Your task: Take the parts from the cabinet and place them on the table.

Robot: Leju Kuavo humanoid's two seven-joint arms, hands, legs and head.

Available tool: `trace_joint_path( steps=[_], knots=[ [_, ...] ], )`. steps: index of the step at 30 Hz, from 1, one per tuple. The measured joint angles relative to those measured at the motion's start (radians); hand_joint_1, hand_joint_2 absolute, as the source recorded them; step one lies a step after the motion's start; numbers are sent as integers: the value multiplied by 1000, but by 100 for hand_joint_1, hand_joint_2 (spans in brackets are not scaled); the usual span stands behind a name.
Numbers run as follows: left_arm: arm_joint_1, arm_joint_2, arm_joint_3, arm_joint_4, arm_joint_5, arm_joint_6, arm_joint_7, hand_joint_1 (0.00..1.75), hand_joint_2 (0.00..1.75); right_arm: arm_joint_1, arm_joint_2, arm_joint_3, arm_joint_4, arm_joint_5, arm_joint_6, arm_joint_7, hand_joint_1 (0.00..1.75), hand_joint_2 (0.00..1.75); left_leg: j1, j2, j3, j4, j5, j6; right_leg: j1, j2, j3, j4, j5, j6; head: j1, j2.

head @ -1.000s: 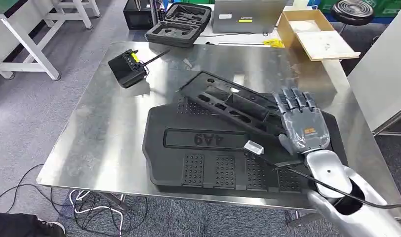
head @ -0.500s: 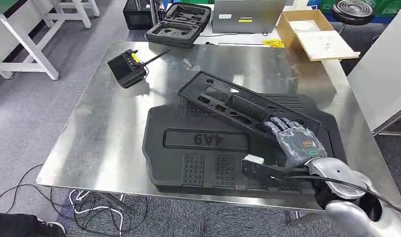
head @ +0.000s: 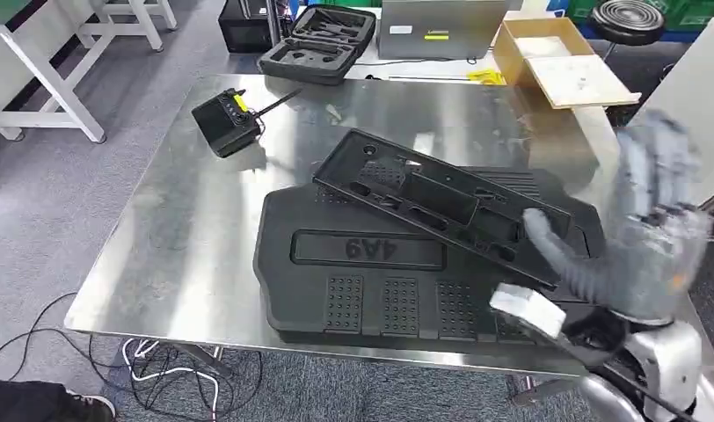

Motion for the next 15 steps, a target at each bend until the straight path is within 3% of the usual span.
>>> trace_joint_path(
  steps=[2, 10, 15],
  knots=[
    [0, -3, 0, 0, -3, 3, 1, 0, 0, 8, 33, -13, -3, 27, -36, -14, 0, 175, 0, 0, 1, 0, 0, 0, 0, 0, 1, 0, 0, 0, 0, 0],
    [0, -8, 0, 0, -2, 17, 1, 0, 0, 16, 146, -64, -8, 90, -40, -100, 0, 175, 0, 0, 3, 0, 0, 0, 0, 1, 3, 0, 0, 0, 0, 0],
    [0, -8, 0, 0, 2, 35, -3, 0, 0, 20, 232, -84, -8, 13, -40, -200, 0, 175, 0, 0, 3, 0, 0, 0, 0, 0, 3, 0, 0, 0, 0, 0]
  ],
)
